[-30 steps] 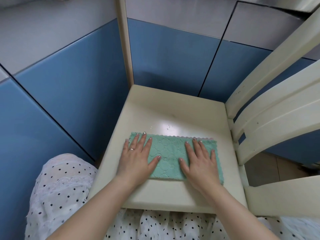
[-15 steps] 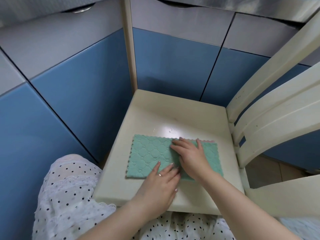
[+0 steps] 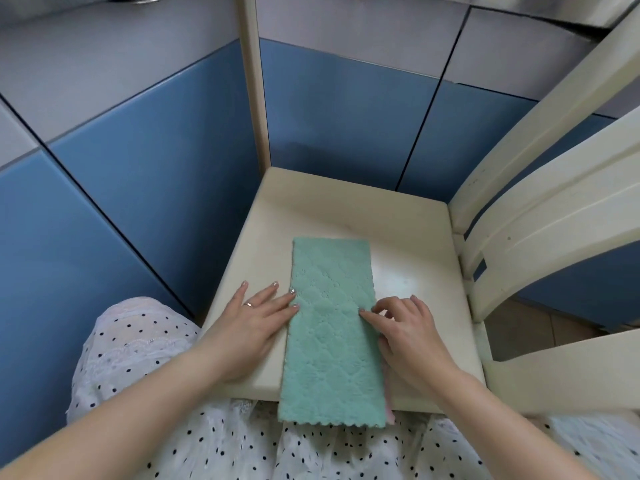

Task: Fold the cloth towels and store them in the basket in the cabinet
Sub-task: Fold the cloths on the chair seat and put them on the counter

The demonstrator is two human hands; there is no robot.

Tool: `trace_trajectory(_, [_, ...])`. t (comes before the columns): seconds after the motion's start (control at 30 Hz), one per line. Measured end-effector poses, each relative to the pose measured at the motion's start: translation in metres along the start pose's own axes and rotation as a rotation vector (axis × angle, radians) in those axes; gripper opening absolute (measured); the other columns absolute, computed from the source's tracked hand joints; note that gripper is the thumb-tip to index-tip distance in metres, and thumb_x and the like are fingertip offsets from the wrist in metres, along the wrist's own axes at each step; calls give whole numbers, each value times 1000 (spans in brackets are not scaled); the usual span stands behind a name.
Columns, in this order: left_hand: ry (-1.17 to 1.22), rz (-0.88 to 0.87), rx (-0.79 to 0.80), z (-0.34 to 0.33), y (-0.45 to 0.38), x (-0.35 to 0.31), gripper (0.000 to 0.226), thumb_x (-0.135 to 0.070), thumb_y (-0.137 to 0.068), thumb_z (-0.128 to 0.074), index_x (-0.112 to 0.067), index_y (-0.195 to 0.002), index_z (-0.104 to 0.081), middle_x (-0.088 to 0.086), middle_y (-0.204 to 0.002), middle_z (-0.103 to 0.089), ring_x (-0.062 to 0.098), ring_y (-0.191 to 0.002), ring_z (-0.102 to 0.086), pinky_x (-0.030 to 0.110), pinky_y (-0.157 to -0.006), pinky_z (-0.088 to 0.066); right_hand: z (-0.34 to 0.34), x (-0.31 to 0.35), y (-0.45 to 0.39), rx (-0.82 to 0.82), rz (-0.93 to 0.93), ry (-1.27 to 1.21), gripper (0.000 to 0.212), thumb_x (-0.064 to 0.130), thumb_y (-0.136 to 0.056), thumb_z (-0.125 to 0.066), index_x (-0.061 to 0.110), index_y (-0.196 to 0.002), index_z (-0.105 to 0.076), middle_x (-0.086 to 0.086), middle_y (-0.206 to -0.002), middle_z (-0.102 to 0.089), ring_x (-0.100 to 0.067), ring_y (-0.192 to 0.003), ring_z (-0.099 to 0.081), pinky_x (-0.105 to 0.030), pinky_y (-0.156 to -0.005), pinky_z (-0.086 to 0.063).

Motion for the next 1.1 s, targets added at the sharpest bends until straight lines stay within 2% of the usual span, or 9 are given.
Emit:
trace_trajectory(0.17, [68,-130,38,1,5,-12,51,-37,-91,-35,-23,-139,-44,-2,-147,-41,19,-138,-34,46,-108,-17,1,7,16,-16,79,-117,56,11,-68,-79,20,-121,-62,-9,-128,-58,-30,-114,-58,-42,-94,-47])
trace_trajectory(0.37, [153,-327,109,-4,28,-42,68,-48,-87,-42,-26,-149,-25,-4,-156,-21,14,-145,-12,46,-112,-5,-7,17,44,248,211,-103,63,41,-80,-43,34,-143,-36,9,-154,-25,-4,-141,-19,-34,-114,-22])
trace_trajectory(0.47, [120,-330,93,-5,32,-47,70,-58,-86,-43,-24,-146,-32,-2,-154,-27,17,-144,-20,48,-110,-12,-19,17,59,382,242,-67,78,50,-78,-39,36,-150,-11,11,-158,3,-3,-144,7,-29,-118,2])
trace_trajectory(0.53, [144,-328,76,-7,35,-49,68,-54,-85,-49,-23,-144,-36,-1,-152,-33,18,-142,-26,49,-110,-16,-20,20,64,334,270,-6,85,55,-73,-46,34,-149,-16,2,-159,-9,-12,-146,-7,-35,-115,-8])
trace_trajectory(0.73, [506,-186,-128,16,29,-36,30,-35,-96,-39,-28,-116,-60,-10,-129,-59,4,-126,-48,38,-111,-24,5,26,58,-47,182,-261,38,26,-81,-56,35,-118,-58,11,-130,-58,-7,-121,-53,-29,-89,-43])
trace_trajectory(0.8, [718,-10,-122,20,24,-25,53,-56,-96,-25,-25,-106,-66,-9,-110,-70,6,-107,-61,37,-97,-41,17,21,52,-127,72,-385,27,20,-80,-56,35,-101,-63,30,-105,-63,13,-102,-55,-18,-77,-43])
trace_trajectory(0.87, [974,229,-41,12,21,-11,70,-74,-86,-24,-21,-101,-68,-6,-93,-72,12,-88,-65,41,-79,-50,20,9,44,-137,-88,-504,14,32,-88,-49,36,-83,-61,37,-77,-58,16,-78,-54,-10,-62,-39])
trace_trajectory(0.97, [1048,419,-33,7,12,3,76,-79,-79,-28,-14,-96,-64,5,-87,-70,21,-81,-64,45,-73,-50,14,-7,29,-94,-261,-622,29,39,-96,-41,21,-74,-49,5,-59,-53,-10,-51,-44,-23,-50,-29])
trace_trajectory(1.1, [1037,535,60,-2,-10,13,54,-55,-94,-35,-7,-82,-57,10,-82,-66,27,-79,-62,44,-71,-49,10,-13,5,19,-383,-551,31,36,-98,-39,24,-70,-36,1,-60,-52,-15,-52,-44,-31,-50,-28])
Point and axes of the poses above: each hand's wrist, its own y-axis away from the middle knuckle, its own z-axis out of the back of the hand, x = y × z, the point moved 9 cm from there along -y, towards the middle knuckle
